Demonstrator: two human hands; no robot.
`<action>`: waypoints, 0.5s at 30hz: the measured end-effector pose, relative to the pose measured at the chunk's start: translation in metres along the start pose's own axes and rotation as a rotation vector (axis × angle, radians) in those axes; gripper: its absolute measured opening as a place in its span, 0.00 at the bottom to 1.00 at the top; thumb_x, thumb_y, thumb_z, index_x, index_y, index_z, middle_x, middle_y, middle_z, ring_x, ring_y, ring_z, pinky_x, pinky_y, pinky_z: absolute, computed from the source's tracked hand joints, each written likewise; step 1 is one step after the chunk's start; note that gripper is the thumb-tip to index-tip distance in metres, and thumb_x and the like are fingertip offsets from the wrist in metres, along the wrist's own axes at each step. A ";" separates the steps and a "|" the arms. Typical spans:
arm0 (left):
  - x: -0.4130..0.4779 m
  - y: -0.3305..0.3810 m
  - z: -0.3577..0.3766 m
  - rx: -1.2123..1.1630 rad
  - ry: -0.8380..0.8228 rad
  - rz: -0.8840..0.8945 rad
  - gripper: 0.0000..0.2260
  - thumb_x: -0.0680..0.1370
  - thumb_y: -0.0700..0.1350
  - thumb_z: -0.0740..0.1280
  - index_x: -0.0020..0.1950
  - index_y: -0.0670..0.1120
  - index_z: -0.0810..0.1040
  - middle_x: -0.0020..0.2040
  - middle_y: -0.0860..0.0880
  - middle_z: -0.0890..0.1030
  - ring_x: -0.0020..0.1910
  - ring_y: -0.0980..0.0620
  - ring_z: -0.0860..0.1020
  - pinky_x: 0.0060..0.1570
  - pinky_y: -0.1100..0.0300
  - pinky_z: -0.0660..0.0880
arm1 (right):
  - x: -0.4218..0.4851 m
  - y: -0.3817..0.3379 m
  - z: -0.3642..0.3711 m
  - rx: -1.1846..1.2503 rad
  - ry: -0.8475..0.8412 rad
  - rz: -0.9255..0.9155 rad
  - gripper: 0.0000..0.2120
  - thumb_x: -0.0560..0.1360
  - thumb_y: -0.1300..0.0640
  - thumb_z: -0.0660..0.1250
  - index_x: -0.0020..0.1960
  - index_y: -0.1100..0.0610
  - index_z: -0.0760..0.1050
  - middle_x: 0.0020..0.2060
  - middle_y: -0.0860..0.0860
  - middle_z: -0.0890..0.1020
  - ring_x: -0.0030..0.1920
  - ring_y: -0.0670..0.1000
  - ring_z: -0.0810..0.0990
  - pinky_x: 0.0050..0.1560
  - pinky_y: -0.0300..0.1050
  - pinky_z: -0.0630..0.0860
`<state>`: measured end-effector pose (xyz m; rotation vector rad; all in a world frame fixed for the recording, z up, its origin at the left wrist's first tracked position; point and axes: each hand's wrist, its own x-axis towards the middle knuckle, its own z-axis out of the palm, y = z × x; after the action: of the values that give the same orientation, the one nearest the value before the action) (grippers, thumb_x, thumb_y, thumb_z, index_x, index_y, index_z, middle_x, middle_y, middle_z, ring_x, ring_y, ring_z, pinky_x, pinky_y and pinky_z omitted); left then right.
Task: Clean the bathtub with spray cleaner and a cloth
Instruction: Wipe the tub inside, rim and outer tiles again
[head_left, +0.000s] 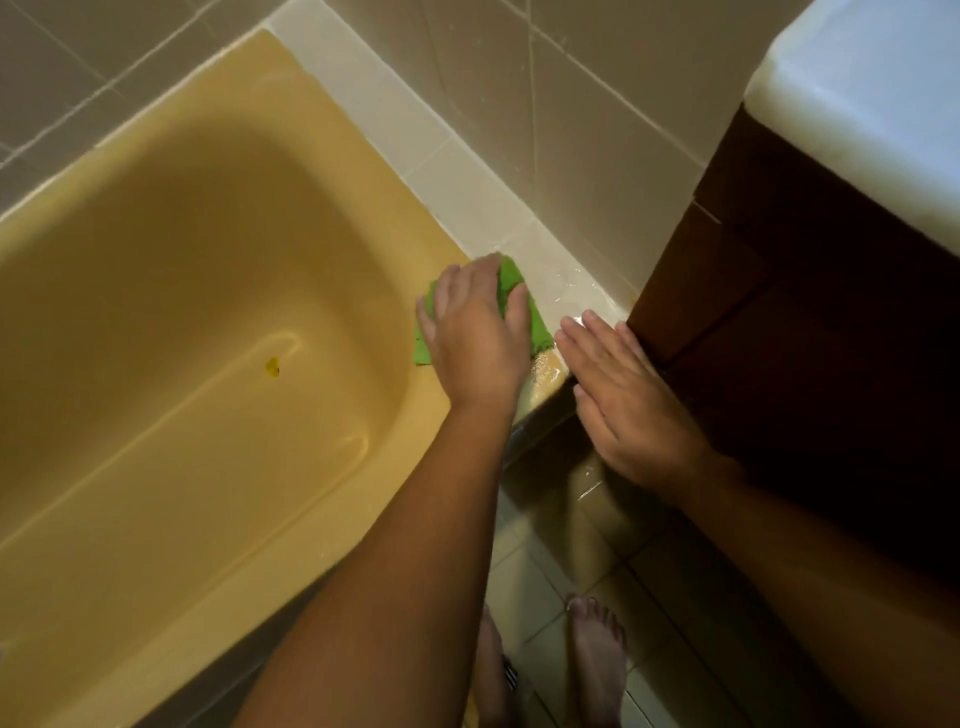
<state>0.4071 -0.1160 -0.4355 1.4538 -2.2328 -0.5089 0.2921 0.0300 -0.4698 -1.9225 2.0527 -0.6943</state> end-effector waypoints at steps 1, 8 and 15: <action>-0.011 0.003 -0.002 0.000 -0.026 0.049 0.17 0.82 0.53 0.65 0.69 0.50 0.77 0.64 0.51 0.80 0.70 0.45 0.73 0.72 0.37 0.64 | 0.000 0.001 -0.001 0.005 -0.008 -0.003 0.29 0.82 0.60 0.56 0.82 0.61 0.59 0.82 0.53 0.60 0.84 0.50 0.50 0.83 0.53 0.46; -0.053 -0.042 -0.035 -0.083 -0.242 0.317 0.18 0.82 0.53 0.68 0.71 0.51 0.78 0.69 0.54 0.79 0.74 0.49 0.70 0.74 0.39 0.63 | -0.001 0.003 -0.004 -0.005 -0.042 -0.015 0.30 0.80 0.59 0.56 0.82 0.61 0.59 0.82 0.54 0.60 0.84 0.52 0.50 0.83 0.53 0.46; -0.006 -0.009 -0.008 0.000 -0.016 0.009 0.17 0.81 0.52 0.67 0.68 0.50 0.78 0.64 0.51 0.81 0.71 0.45 0.72 0.72 0.38 0.65 | 0.001 -0.001 -0.006 0.029 -0.043 0.024 0.31 0.80 0.59 0.56 0.82 0.60 0.60 0.82 0.53 0.60 0.84 0.50 0.50 0.83 0.51 0.45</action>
<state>0.4204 -0.1147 -0.4341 1.4436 -2.2507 -0.5190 0.2902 0.0301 -0.4636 -1.8774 2.0252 -0.6682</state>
